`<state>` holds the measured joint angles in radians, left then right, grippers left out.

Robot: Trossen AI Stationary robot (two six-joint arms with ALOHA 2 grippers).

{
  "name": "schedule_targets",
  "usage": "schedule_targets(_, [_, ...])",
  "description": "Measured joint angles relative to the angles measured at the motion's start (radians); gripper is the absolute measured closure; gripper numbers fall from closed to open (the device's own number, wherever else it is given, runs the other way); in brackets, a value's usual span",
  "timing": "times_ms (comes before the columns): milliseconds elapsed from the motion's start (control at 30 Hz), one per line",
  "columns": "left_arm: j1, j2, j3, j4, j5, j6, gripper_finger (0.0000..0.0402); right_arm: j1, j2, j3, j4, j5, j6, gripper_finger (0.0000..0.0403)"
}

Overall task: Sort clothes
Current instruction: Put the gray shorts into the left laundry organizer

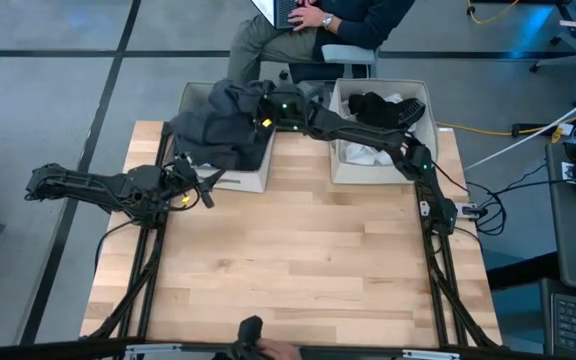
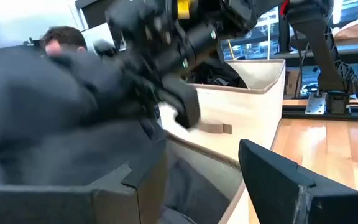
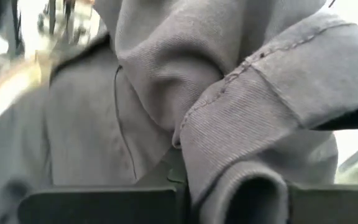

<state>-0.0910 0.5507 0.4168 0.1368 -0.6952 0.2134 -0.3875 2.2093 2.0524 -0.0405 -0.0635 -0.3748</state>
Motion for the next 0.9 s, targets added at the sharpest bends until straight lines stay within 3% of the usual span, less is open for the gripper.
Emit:
schedule_targets(200, [0.0, 0.0, 0.0, 0.009, 0.0, -0.004, 0.0215, 0.001, -0.001, -0.041, -0.078, -0.008, 0.008, 0.0359])
schedule_targets(367, [0.0, 0.0, 0.0, 0.002, 0.0, -0.011, 0.0215, 0.001, -0.001, -0.081, -0.079, -0.085, 0.012, 0.0357])
schedule_targets(433, [0.0, 0.0, 0.0, -0.002, 0.0, -0.015, 0.0215, 0.001, -0.001, -0.082, -0.079, -0.053, 0.062, 0.0348])
schedule_targets(667, [0.0, 0.0, 0.0, -0.002, 0.0, -0.018, 0.0215, 0.009, -0.004, -0.059, -0.119, -0.08, 0.163, 0.0245])
schedule_targets(900, [0.0, 0.012, 0.0, -0.017, 0.003, -0.041, 0.0215, 0.053, -0.113, 0.132, -0.512, -0.071, 0.075, 0.0153])
